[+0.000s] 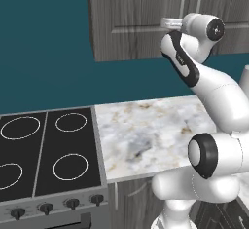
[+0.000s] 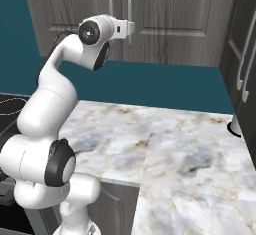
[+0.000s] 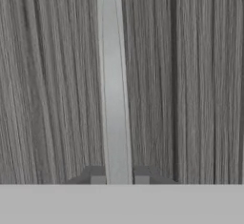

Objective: Open the cabinet, retrieve the rolling pin, and place it next to the meat on the cutting board to prepare for tenderizing.

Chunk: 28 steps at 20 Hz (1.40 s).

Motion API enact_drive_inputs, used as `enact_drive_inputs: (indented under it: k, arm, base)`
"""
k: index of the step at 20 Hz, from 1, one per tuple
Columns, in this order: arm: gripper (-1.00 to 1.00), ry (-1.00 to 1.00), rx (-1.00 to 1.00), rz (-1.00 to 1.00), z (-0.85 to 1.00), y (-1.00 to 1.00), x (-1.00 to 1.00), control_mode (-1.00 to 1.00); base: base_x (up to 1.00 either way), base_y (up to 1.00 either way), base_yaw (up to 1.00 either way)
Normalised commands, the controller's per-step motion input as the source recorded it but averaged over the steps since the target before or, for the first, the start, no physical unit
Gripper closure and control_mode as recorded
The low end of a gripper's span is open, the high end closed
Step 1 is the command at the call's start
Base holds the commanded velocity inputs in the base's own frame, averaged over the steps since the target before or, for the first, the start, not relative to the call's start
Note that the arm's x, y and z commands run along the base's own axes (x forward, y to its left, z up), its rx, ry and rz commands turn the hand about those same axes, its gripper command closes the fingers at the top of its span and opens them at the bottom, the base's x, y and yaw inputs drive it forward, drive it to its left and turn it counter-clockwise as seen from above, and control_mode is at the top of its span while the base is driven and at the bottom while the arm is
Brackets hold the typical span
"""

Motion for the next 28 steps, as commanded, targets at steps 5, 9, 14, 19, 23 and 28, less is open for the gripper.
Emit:
enact_drive_inputs:
  k: [5, 9, 14, 19, 23, 28]
  arm:
    - [1.0, -0.03, 0.0, 0.0, 0.0, 0.0, -0.03, -1.0]
    - [1.0, -0.02, 0.0, 0.0, 0.0, 0.07, -0.18, -1.0]
    - [1.0, -0.02, 0.0, 0.0, 0.0, 0.27, -0.29, -1.0]
    - [1.0, -0.01, 0.0, 0.0, 0.0, 0.33, -0.38, -1.0]
    - [1.0, 0.0, 0.0, 0.0, 0.0, 0.39, -0.41, -1.0]
    - [1.0, 0.0, 0.0, 0.0, 0.0, 0.41, -0.41, -1.0]
  base:
    - [0.0, 0.0, 0.0]
    - [0.0, 0.0, 0.0]
    - [0.0, 0.0, 0.0]
    - [0.0, 0.0, 0.0]
    - [0.0, 0.0, 0.0]
    - [0.0, 0.0, 0.0]
